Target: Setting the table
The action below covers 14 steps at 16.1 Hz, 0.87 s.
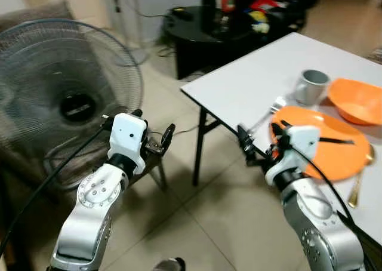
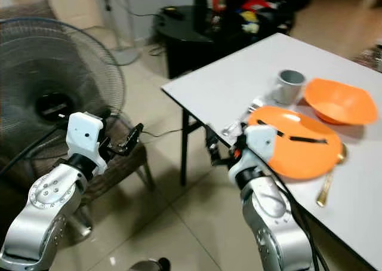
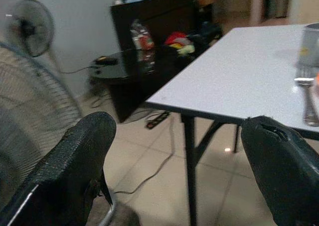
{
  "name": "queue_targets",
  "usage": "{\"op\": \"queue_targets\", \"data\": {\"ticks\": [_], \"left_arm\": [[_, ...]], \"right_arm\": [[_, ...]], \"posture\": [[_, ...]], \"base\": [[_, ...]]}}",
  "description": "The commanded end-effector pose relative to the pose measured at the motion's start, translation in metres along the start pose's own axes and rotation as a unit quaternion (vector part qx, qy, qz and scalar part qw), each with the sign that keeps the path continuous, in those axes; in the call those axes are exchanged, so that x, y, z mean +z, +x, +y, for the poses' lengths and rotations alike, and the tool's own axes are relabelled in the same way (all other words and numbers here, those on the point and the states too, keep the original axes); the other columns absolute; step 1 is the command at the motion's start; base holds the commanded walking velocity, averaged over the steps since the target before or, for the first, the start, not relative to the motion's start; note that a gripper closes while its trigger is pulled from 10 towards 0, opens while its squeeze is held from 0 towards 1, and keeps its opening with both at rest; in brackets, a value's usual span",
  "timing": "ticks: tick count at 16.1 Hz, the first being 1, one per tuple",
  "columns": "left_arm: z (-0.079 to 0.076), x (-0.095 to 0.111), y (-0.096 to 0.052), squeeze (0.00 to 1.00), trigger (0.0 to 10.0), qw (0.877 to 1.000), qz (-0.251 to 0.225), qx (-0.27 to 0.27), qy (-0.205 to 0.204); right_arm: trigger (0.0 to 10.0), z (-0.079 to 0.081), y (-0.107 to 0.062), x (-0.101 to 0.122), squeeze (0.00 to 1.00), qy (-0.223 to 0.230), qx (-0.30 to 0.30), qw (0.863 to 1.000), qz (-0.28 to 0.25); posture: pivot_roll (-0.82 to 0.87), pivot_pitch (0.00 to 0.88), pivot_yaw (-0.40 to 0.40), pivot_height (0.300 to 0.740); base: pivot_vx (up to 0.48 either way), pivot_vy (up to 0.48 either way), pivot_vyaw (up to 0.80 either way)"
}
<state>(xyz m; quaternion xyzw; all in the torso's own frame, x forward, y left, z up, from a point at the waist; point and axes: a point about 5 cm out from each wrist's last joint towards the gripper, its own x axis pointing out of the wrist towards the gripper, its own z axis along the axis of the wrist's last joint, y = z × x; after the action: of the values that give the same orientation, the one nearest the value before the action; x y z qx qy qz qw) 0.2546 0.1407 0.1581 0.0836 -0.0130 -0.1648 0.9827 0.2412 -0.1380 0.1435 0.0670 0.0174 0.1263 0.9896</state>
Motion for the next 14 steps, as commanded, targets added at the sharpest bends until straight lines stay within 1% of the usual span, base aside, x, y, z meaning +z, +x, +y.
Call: {"op": "queue_targets", "data": {"ticks": [1,2,4,6,7,8,10,12,13,14], "left_arm": [[0.0015,-0.0022,-0.0008,0.0,10.0,1.0,0.002,0.006,0.005],[0.0021,-0.0029,-0.0025,0.0,10.0,1.0,0.004,0.008,0.005],[0.0051,-0.0037,-0.005,0.0,10.0,1.0,0.006,0.012,0.01],[0.0073,-0.0028,-0.0064,0.0,10.0,1.0,0.003,0.018,0.007],[0.008,-0.003,-0.0071,0.0,10.0,1.0,0.003,0.022,0.005],[0.0087,-0.0032,-0.0076,0.0,10.0,1.0,0.004,0.024,0.006],[0.0099,-0.0033,-0.0083,0.0,10.0,1.0,0.005,0.028,0.008],[0.0091,-0.0048,-0.0093,0.0,10.0,0.999,0.008,0.028,0.013],[0.0087,-0.0058,-0.0096,0.0,10.0,0.999,0.011,0.031,0.021],[0.0096,-0.0061,-0.0093,0.0,10.0,0.999,0.011,0.038,0.023]], "right_arm": [[10.0,0.0026,0.0009,0.0017,1.0,-0.011,0.014,1.0,-0.009],[10.0,0.0023,0.002,0.0019,1.0,-0.022,0.012,1.0,-0.014],[10.0,0.0017,0.0048,0.0022,1.0,-0.022,0.006,1.0,-0.02],[10.0,0.0061,0.0049,0.0001,1.0,-0.008,0.022,1.0,-0.019],[10.0,0.0089,0.0051,0.0003,1.0,0.003,0.03,0.999,-0.025],[10.0,0.0105,0.0055,0.0008,1.0,0.004,0.029,0.999,-0.032],[10.0,0.0101,0.007,-0.0022,1.0,-0.017,0.023,0.999,-0.03],[10.0,0.0078,0.0075,-0.0042,1.0,-0.013,0.008,0.999,-0.039],[10.0,0.0056,0.008,-0.0054,1.0,-0.028,0.004,0.999,-0.036],[10.0,0.0048,0.0088,-0.0067,1.0,-0.029,0.004,0.999,-0.032]], "posture": [[0.05,0.0,0.03,0.74],[0.06,0.0,0.024,0.74],[0.06,0.0,0.023,0.74],[0.07,0.0,0.019,0.74],[0.07,0.0,0.019,0.74],[0.07,0.0,0.02,0.74],[0.08,0.0,0.021,0.74],[0.08,0.0,0.022,0.74],[0.08,0.0,0.022,0.74],[0.09,0.0,0.02,0.74]], "base": [[0.0,0.0,0.8],[0.0,0.0,0.8],[0.0,0.0,0.8],[0.0,0.0,0.8],[0.0,0.0,0.8],[0.0,0.0,0.8],[0.0,0.0,0.8],[0.0,0.0,0.8],[0.0,0.0,0.8],[0.0,0.0,0.8]]}}
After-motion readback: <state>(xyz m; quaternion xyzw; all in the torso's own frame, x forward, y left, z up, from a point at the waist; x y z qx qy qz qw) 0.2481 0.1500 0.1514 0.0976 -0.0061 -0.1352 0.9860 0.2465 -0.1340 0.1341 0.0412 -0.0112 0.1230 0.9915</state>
